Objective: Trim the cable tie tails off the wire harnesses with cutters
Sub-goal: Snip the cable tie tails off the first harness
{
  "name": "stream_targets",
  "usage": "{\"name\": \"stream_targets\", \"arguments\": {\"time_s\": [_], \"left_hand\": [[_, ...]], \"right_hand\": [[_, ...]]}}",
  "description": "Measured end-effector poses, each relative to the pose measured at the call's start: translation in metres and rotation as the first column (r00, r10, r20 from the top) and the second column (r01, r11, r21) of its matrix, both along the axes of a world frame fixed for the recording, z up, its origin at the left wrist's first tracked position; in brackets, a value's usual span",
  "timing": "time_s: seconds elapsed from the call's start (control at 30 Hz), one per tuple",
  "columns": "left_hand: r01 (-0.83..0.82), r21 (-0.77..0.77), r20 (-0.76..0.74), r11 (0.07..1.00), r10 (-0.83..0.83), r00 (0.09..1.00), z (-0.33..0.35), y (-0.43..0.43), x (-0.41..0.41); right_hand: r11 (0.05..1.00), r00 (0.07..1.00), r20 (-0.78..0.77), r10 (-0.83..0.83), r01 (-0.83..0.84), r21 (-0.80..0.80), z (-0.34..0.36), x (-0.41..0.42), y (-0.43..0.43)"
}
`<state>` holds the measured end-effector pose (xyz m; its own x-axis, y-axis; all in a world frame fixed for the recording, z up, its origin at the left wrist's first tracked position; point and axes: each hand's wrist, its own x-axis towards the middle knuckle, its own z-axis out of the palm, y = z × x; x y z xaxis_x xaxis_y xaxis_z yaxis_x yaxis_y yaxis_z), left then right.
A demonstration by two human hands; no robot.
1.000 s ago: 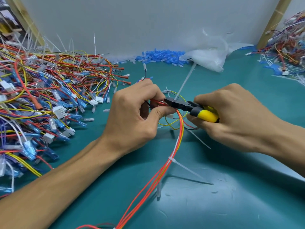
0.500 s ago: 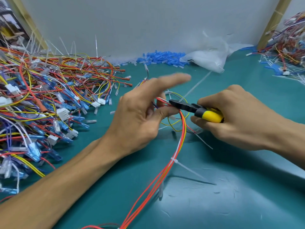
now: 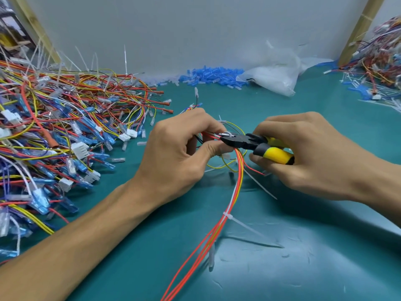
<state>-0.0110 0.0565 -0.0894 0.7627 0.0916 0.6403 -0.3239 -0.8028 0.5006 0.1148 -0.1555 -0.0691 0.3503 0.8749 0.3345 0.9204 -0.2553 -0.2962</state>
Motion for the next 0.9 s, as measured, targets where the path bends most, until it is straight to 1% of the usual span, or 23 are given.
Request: {"name": "stream_targets", "arguments": {"time_s": [0.1, 0.27, 0.6, 0.9], "left_hand": [[-0.010, 0.006, 0.038, 1.000, 0.010, 0.999, 0.001, -0.001, -0.001], [-0.021, -0.016, 0.152, 1.000, 0.024, 0.988, 0.004, -0.002, -0.001], [-0.010, 0.003, 0.126, 1.000, 0.010, 0.992, 0.001, 0.000, 0.000], [-0.002, -0.024, 0.127, 1.000, 0.005, 0.992, 0.001, 0.002, 0.001]], "right_hand": [[1.000, 1.000, 0.005, 0.017, -0.017, 0.009, -0.001, 0.001, 0.000], [0.998, 1.000, -0.003, 0.027, -0.027, 0.060, 0.002, 0.006, -0.002], [0.998, 0.999, -0.001, 0.038, -0.038, 0.052, 0.001, 0.012, -0.004], [0.997, 0.997, -0.075, 0.022, -0.016, 0.072, -0.003, 0.008, -0.001]]}}
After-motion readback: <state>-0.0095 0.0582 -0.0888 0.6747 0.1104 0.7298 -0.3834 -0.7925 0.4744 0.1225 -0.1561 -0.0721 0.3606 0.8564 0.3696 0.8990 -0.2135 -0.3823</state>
